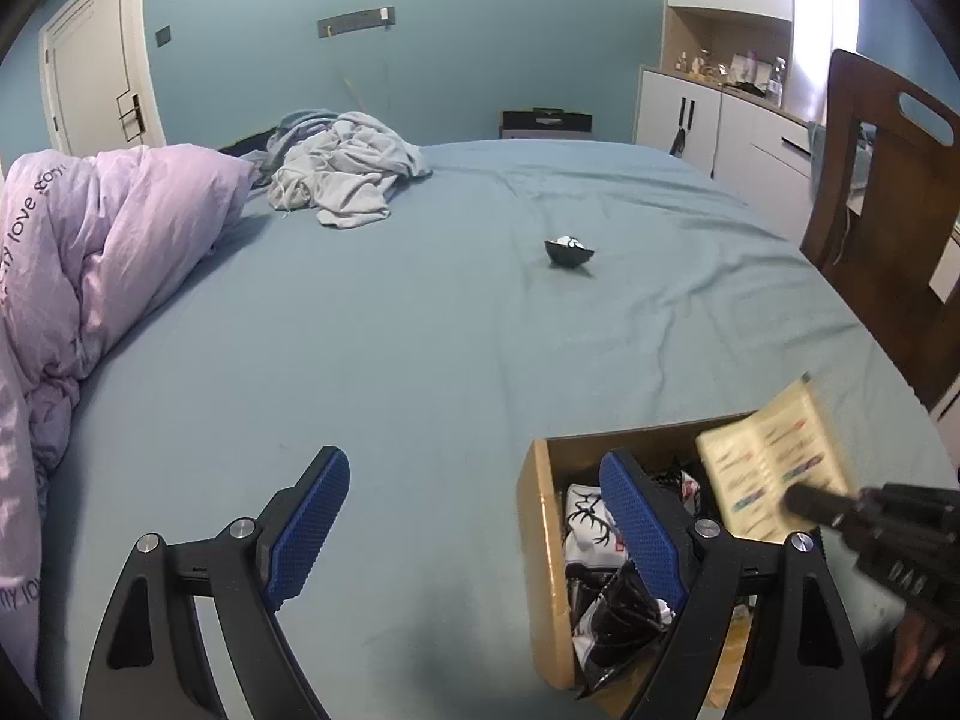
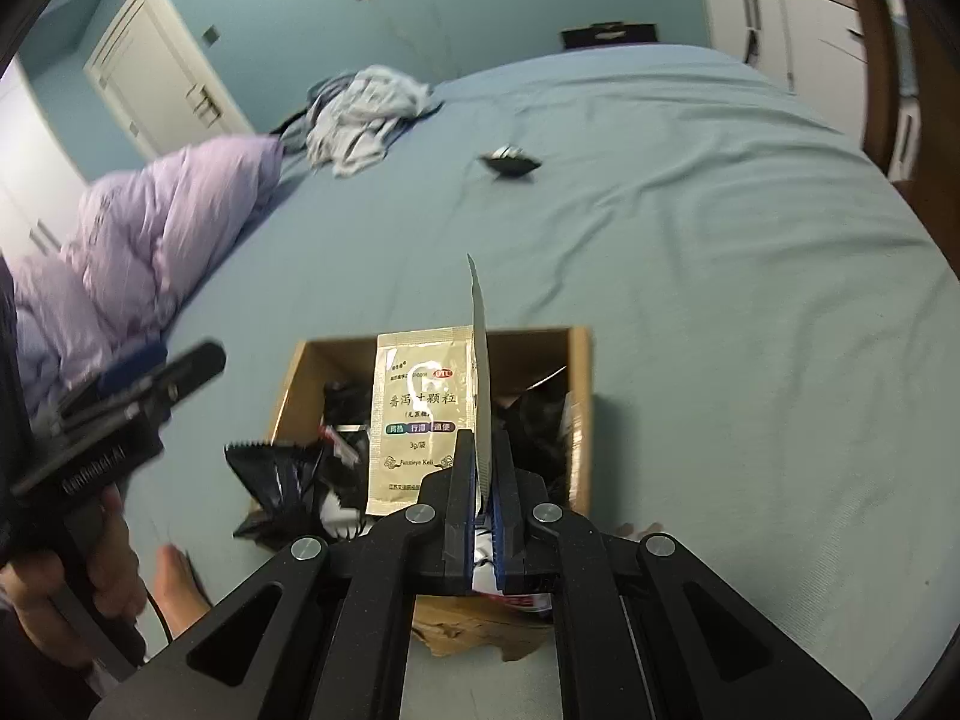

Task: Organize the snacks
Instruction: 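Lower the beige packet into the box and open the right gripper while the left gripper carries a black packet, then grasp a white deer-print packet from the bed with the left gripper, then carry the white deer-print packet over the box and release it with the left gripper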

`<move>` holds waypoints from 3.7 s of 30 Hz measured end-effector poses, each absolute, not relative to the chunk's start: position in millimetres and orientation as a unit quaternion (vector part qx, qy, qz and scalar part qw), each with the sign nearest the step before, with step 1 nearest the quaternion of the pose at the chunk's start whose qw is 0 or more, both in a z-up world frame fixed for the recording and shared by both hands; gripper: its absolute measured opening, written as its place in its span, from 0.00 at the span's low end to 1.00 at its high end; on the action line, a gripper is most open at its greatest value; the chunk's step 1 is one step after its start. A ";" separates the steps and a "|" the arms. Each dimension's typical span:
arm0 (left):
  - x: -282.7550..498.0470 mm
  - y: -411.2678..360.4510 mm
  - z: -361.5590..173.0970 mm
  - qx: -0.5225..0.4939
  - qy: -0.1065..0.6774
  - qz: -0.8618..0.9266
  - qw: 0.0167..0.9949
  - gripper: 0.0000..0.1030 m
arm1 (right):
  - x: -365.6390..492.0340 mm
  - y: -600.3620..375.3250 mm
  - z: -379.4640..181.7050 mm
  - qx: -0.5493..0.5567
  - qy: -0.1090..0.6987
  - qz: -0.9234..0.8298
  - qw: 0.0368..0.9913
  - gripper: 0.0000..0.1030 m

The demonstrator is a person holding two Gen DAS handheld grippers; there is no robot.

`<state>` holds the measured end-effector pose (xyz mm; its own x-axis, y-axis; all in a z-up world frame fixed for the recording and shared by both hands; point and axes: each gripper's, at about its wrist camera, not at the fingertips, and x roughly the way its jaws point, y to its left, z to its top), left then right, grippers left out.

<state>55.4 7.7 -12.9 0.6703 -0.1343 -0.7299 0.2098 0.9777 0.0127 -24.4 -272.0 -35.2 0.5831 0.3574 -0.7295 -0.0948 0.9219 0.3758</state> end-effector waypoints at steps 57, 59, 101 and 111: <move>69.6 -7.6 -14.6 0.088 0.415 -0.112 0.899 0.85 | -6.9 -313.0 -12.8 0.222 0.487 -0.018 0.845 0.99; 76.9 -13.1 -11.4 0.106 0.412 -0.116 0.898 0.89 | 1.3 -322.5 -20.9 0.239 0.497 -0.011 0.834 0.99; 379.1 -186.7 -110.1 0.116 0.578 -0.169 0.790 0.29 | 51.4 -390.1 -93.1 0.339 0.534 -0.010 0.775 0.99; 305.2 -162.3 -46.6 0.117 0.550 -0.187 0.806 0.27 | 36.4 -393.9 -80.9 0.329 0.517 -0.024 0.790 0.99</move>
<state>305.2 -162.3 -46.6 0.3259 -0.1733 -0.9294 0.4299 0.9027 -0.0176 36.4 -393.9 -80.9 0.4653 0.3024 -0.8319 0.3769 0.7827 0.4953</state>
